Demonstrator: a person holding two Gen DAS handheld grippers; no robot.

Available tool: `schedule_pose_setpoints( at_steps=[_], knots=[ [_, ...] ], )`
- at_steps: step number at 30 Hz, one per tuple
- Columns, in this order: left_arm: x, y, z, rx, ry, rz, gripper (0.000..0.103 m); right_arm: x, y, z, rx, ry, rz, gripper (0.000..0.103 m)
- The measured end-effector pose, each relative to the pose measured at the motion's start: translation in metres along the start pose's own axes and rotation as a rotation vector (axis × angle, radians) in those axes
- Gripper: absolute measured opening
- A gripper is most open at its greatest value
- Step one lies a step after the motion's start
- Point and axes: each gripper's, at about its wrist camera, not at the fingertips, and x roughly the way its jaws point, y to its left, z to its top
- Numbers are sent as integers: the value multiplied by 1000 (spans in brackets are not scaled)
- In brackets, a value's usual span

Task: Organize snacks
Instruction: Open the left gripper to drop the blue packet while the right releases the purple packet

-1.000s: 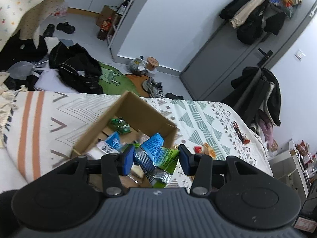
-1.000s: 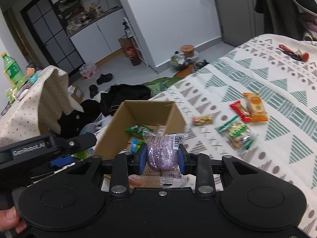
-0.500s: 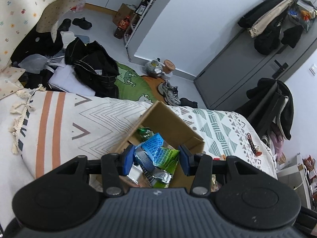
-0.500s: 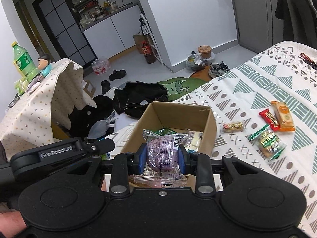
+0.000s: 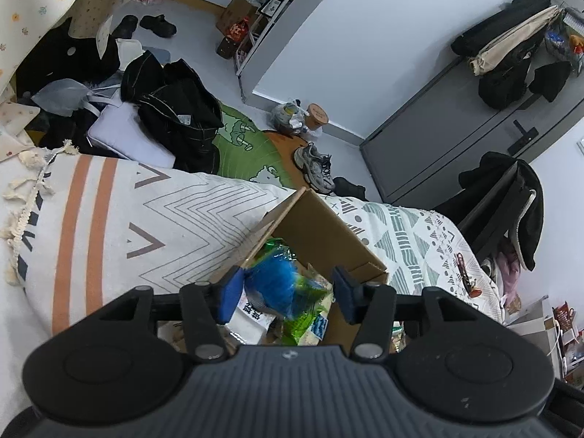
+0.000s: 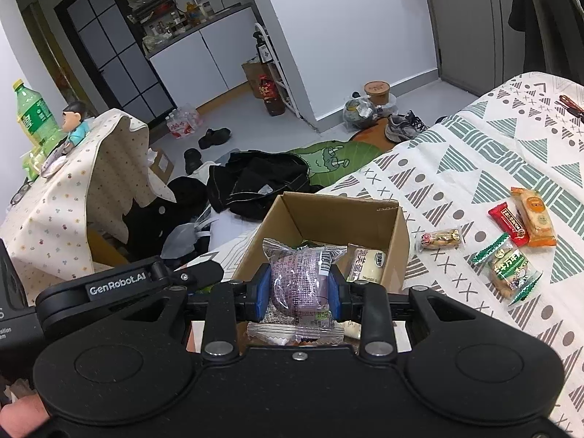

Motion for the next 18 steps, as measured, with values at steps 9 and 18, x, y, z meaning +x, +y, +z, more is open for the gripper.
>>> schedule_pose_setpoints(
  at_steps=[9, 18],
  knots=[
    [-7, 1, 3, -1, -2, 8, 55, 9, 6, 7, 7, -3, 20, 31],
    [-22, 8, 8, 13, -15, 44, 61, 12, 7, 9, 31, -4, 31, 31]
  ],
)
